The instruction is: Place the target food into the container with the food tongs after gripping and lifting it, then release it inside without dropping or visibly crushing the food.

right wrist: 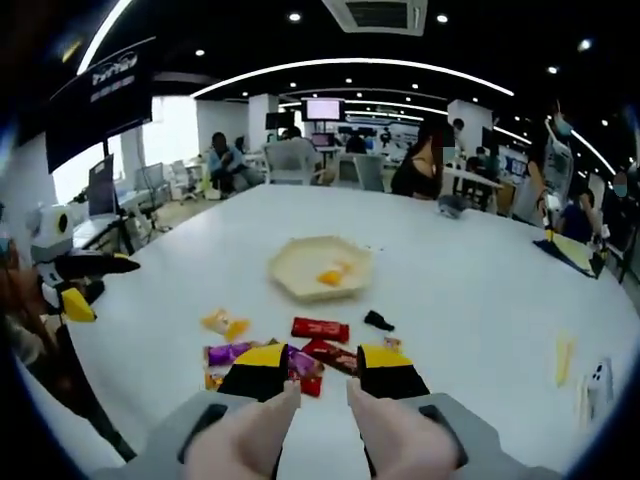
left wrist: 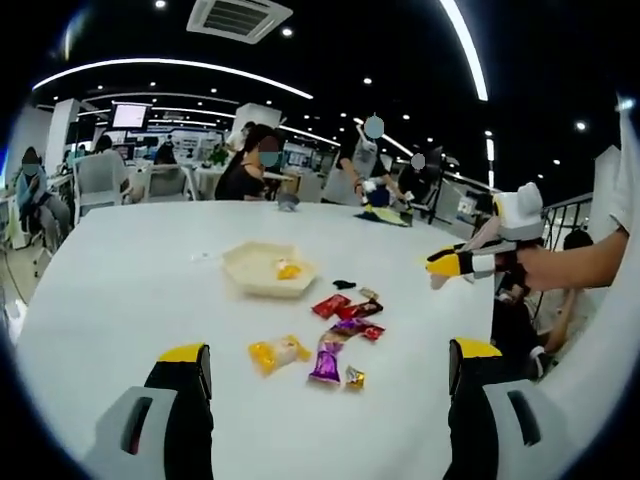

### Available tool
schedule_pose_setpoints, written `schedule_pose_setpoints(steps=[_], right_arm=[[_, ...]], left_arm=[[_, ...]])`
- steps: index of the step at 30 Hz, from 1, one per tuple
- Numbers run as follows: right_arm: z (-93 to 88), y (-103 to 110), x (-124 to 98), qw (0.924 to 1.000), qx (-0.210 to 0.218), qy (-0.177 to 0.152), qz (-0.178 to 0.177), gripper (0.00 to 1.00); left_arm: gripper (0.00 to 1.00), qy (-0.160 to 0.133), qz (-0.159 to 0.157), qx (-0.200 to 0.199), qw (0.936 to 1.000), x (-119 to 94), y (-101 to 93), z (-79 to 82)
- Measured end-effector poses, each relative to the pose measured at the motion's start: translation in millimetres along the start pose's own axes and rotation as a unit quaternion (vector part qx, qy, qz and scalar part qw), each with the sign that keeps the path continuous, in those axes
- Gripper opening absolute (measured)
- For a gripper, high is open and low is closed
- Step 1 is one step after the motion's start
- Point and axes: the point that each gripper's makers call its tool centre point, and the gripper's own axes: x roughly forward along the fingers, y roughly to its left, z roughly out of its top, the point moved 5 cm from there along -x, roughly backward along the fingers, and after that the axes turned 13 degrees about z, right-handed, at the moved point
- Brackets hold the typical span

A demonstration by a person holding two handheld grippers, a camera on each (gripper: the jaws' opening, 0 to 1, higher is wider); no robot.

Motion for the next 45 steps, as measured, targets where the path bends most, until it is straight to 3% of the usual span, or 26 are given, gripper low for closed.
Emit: schedule_pose_setpoints(steps=[5,6,9,10,11,15,19,21,25,32,42,45], right_arm=[[0.0,-22,3,0.9985,-0.012,-0.023,0.048,0.26],[-3.8,-27,2,0.9982,-0.011,-0.009,0.058,0.26],[-4.4,-34,3,0.9947,-0.032,-0.027,0.093,0.26],[-6.5,-37,4,0.995,-0.031,-0.023,0.092,0.26],[-9.4,-42,5,0.9947,-0.025,-0.023,0.097,0.26],[-15.4,-48,12,0.9894,-0.023,-0.032,0.14,0.26],[-18.4,-56,23,0.9845,-0.021,-0.033,0.171,0.26],[-18.8,-58,27,0.9843,-0.019,-0.031,0.172,0.26],[-16.6,-57,27,0.9833,-0.022,-0.032,0.178,0.26],[-14.9,-56,40,0.9846,-0.021,-0.028,0.171,0.26],[-23.2,-47,58,0.9886,-0.038,0.016,0.145,0.26],[-23.7,-42,64,0.9858,-0.081,0.03,0.144,0.26]], left_arm=[[0.99,-0.012,0.04,-0.016,0.999,11,-27.0,11.4],[0.99,0.003,0.063,-0.033,0.9975,12,-32.3,11.4],[0.99,-0.018,0.069,-0.06,0.9956,16,-51.8,19.6],[0.99,-0.012,0.07,-0.057,0.9959,18,-54.6,19.0],[0.99,0.011,0.09,-0.035,0.9952,18,-61.5,15.9],[0.99,0.004,0.116,-0.038,0.9925,13,-78.8,24.3],[0.99,0.012,0.17,-0.007,0.9853,-1,-78.7,23.9],[0.99,0.019,0.186,-0.015,0.9822,-7,-77.3,22.0],[0.99,0.026,0.183,-0.015,0.9826,-8,-78.0,20.6],[0.99,0.049,0.164,0.006,0.9852,12,-63.9,11.2],[0.99,0.039,0.126,0.032,0.9907,22,-16.8,10.3],[0.99,0.031,0.106,0.024,0.9936,26,-5.1,7.7]])
